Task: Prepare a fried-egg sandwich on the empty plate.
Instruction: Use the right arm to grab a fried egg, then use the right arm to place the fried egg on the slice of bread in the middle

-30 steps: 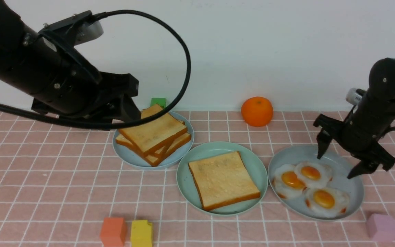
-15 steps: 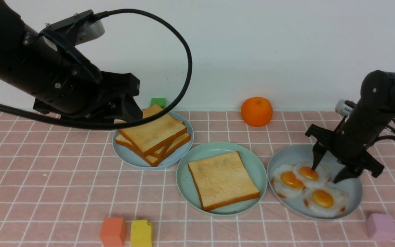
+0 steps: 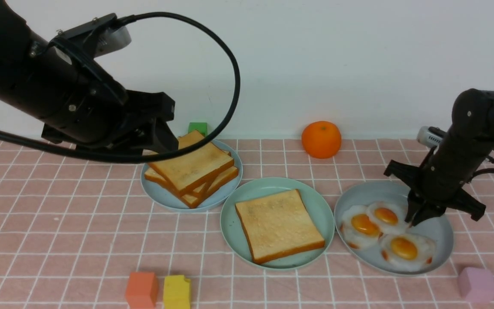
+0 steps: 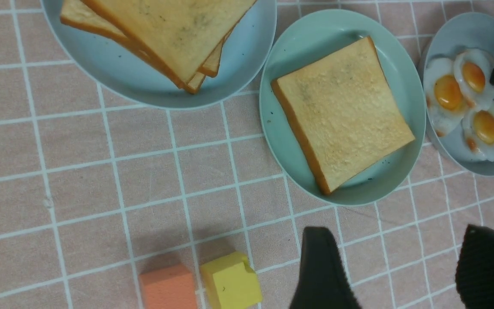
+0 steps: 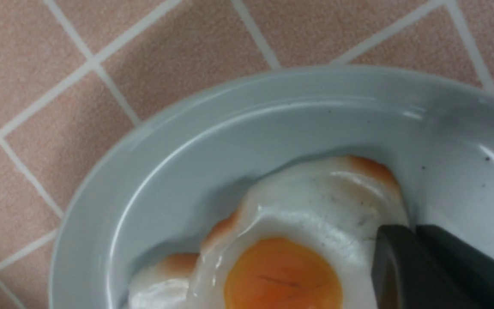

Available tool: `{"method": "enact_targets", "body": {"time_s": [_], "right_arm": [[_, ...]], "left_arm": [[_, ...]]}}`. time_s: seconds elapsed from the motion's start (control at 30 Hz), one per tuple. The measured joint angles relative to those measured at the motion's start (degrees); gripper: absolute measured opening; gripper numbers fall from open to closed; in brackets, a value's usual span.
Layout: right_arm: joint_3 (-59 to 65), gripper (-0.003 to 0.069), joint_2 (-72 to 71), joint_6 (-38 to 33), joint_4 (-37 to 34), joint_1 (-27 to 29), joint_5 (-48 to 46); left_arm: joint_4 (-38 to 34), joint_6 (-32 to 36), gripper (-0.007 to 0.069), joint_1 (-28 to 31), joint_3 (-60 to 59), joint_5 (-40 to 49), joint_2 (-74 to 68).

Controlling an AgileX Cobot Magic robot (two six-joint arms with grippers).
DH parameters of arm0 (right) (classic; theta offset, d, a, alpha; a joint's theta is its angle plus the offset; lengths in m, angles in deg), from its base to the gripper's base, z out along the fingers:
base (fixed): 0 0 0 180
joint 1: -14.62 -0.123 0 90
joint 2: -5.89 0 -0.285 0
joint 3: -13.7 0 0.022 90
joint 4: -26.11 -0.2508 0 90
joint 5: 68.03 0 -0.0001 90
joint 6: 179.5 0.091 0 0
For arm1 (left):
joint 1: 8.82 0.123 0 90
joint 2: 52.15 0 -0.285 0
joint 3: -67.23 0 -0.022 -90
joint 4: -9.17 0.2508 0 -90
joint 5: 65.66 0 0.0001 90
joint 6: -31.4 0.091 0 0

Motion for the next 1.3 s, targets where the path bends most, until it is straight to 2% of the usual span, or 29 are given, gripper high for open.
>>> {"method": "enact_targets", "body": {"time_s": [0.37,0.77,1.0,1.17,1.3], "right_arm": [[0.7,0.0039,-2.9,-4.7,1.3,0.8,-1.9],[0.9,0.0036,-2.9,-17.4,-2.2,0.8,-1.2],[1.0,0.0034,-6.2,-19.4,-2.7,0.9,-0.8],[0.9,0.0034,-10.6,-21.8,-5.1,0.7,-0.6],[0.9,0.0034,-12.0,-25.7,-9.4,-2.2,-0.7]], "left_arm": [[0.0,0.0,0.0454,0.0,0.0,0.0,0.0],[0.0,0.0,0.0454,0.0,-0.2,0.0,0.0],[0.0,0.0,0.0454,0.0,-0.2,0.0,0.0],[0.0,0.0,0.0454,0.0,-0.2,0.1,0.0],[0.0,0.0,0.0454,0.0,-0.2,0.2,0.0]]}}
